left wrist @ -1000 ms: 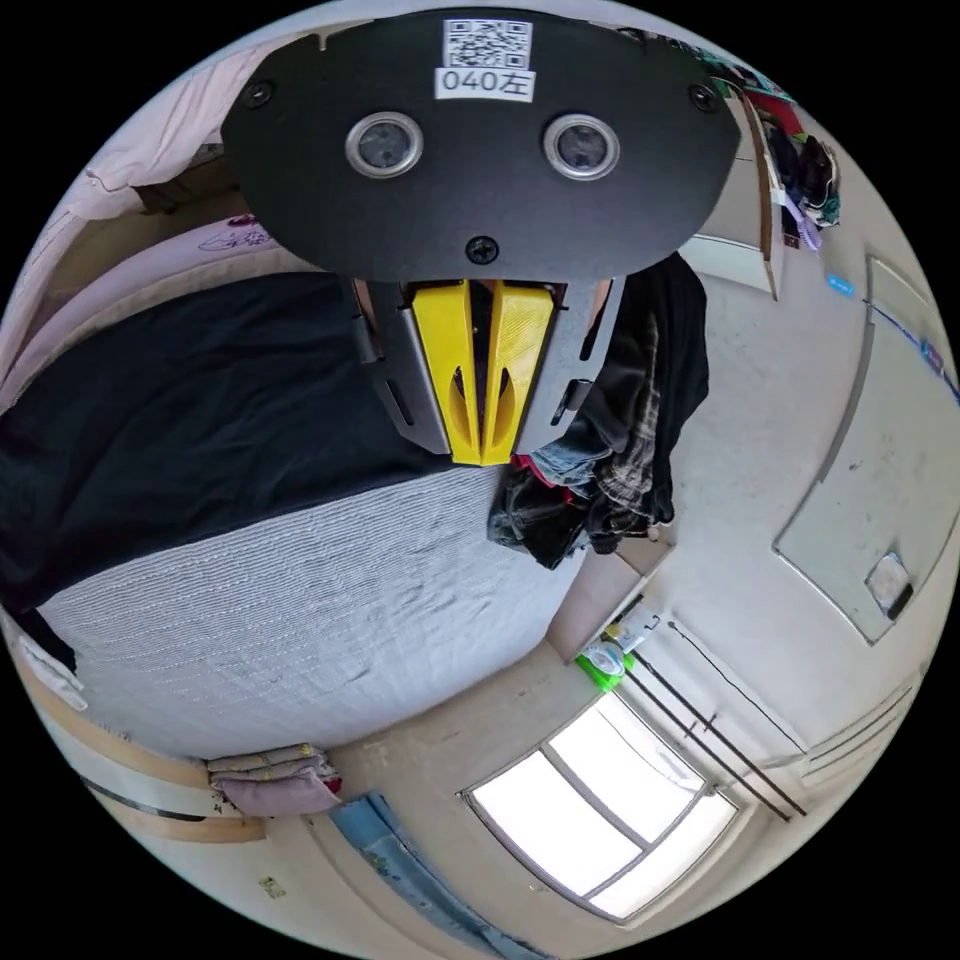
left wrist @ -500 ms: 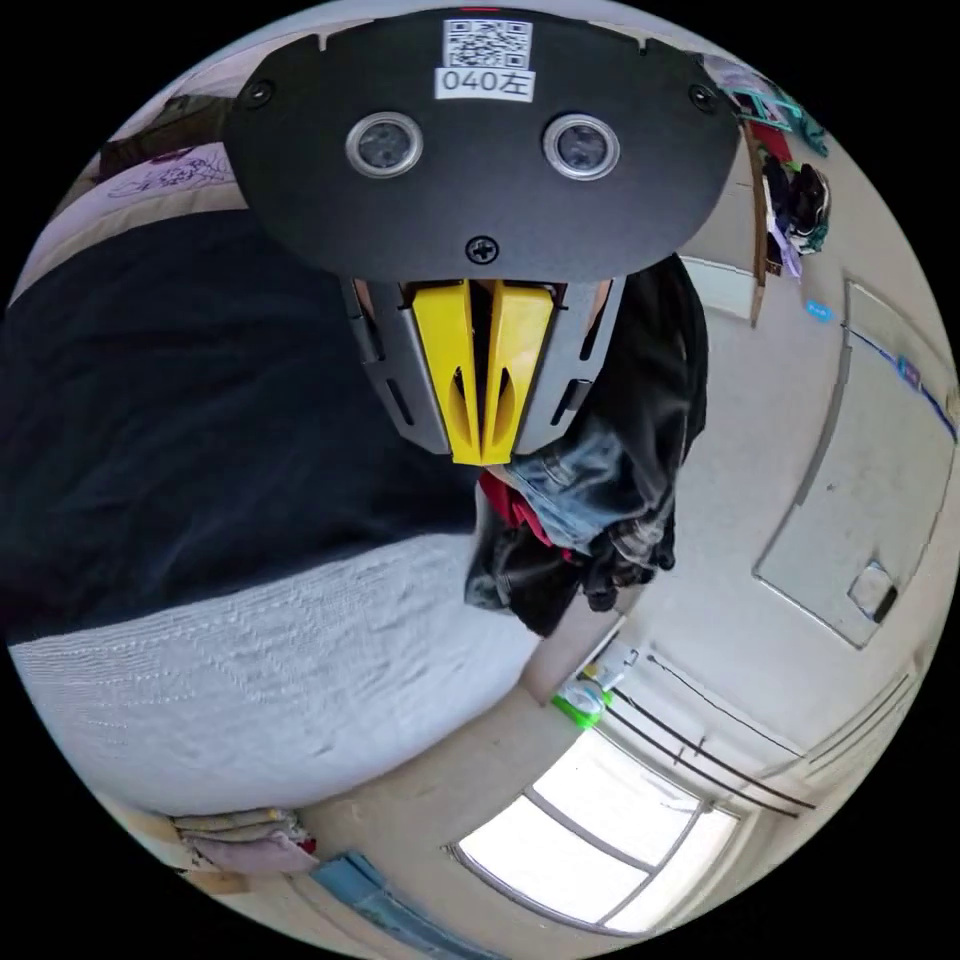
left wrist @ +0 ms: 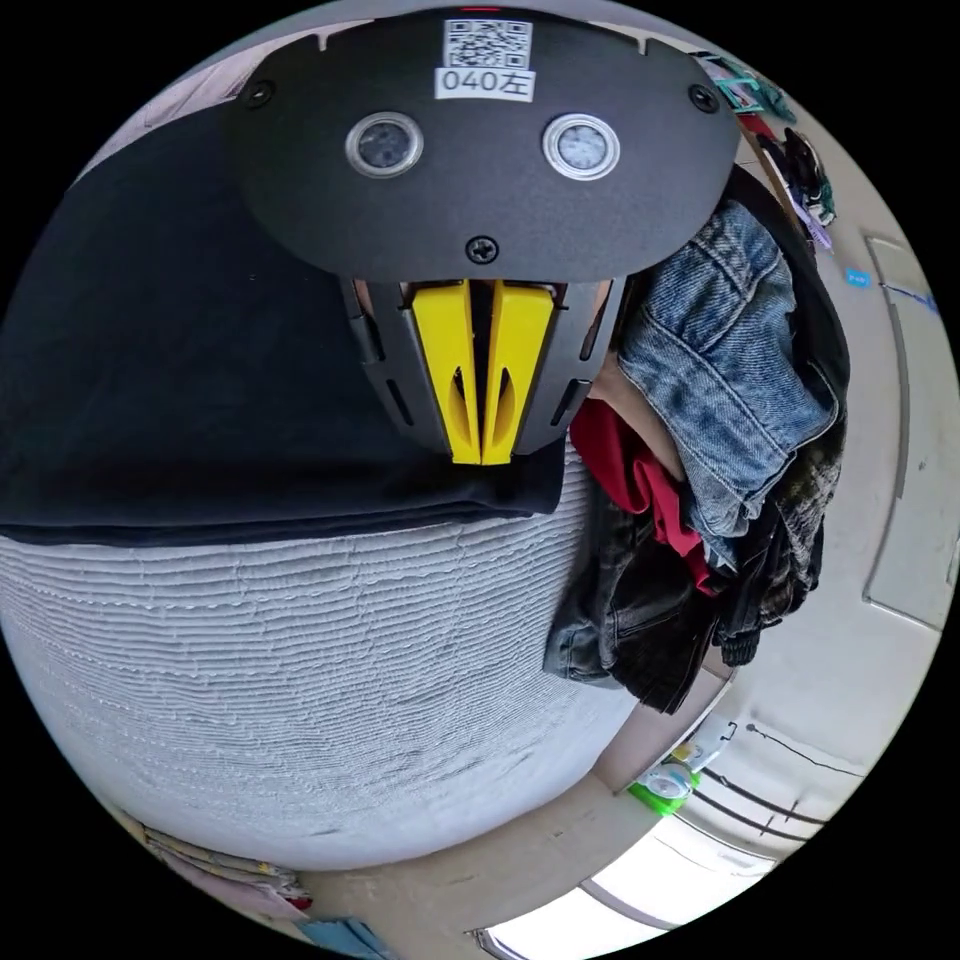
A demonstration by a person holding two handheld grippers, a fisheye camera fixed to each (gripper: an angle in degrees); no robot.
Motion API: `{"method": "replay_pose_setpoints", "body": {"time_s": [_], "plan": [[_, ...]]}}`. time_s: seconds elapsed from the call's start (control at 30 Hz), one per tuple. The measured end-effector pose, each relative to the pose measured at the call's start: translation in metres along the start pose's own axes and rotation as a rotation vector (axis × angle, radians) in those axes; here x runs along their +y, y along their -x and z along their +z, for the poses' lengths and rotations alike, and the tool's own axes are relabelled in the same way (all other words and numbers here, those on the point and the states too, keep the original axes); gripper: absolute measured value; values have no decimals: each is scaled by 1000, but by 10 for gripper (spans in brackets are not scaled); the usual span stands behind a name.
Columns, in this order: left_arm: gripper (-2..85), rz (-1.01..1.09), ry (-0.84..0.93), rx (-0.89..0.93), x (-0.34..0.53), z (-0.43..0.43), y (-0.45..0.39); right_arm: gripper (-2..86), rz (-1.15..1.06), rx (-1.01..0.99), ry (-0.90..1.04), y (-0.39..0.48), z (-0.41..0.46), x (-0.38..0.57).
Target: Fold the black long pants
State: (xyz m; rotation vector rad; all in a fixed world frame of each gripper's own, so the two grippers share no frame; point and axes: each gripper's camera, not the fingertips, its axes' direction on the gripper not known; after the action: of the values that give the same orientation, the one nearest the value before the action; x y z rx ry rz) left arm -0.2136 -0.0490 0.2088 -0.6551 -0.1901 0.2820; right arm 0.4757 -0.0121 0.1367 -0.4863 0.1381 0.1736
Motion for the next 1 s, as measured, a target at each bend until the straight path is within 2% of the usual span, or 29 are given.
{"method": "replay_pose_setpoints", "body": {"time_s": [0.07, 0.1, 0.17, 0.3, 0.4, 0.47, 0.5, 0.6, 0.73, 0.77, 0.87, 1.0], "plan": [[-9, -55, -74, 5, 2, -26, 7, -10, -17, 7, -64, 4, -29, 5], [-9, -51, -173, 7, 7, -51, -1, -10, -52, 32, -135, 13, -50, 11], [-9, 48, -318, 118, 14, -94, -36, -10, -109, 16, -196, 30, -71, 15], [-9, 425, -513, 398, 26, -180, -184, -9, -188, -103, -163, 70, -61, 1], [-9, 562, -494, 512, 21, -196, -271, -10, -174, -52, -85, 85, -29, -16], [-9, 596, -424, 406, 10, -176, -308, -10, -156, -20, -30, 83, -7, -28], [-9, 589, -487, 365, 9, -173, -311, -10, -136, -23, -27, 78, 5, -36], [-8, 614, -479, 354, -3, -170, -305, -10, -68, -81, -18, 63, 15, -55], [-8, 570, -408, 435, -8, -177, -282, -10, -101, -124, 37, 59, -1, -55], [-9, 551, -399, 441, -4, -181, -277, -10, -110, -134, -23, 59, -20, -41], [-9, 541, -481, 498, 37, -213, -252, -10, -223, -123, -140, 76, -67, 9], [-9, 600, -537, 686, 106, -255, -235, -10, -465, -264, -88, 121, -97, 71]]}}
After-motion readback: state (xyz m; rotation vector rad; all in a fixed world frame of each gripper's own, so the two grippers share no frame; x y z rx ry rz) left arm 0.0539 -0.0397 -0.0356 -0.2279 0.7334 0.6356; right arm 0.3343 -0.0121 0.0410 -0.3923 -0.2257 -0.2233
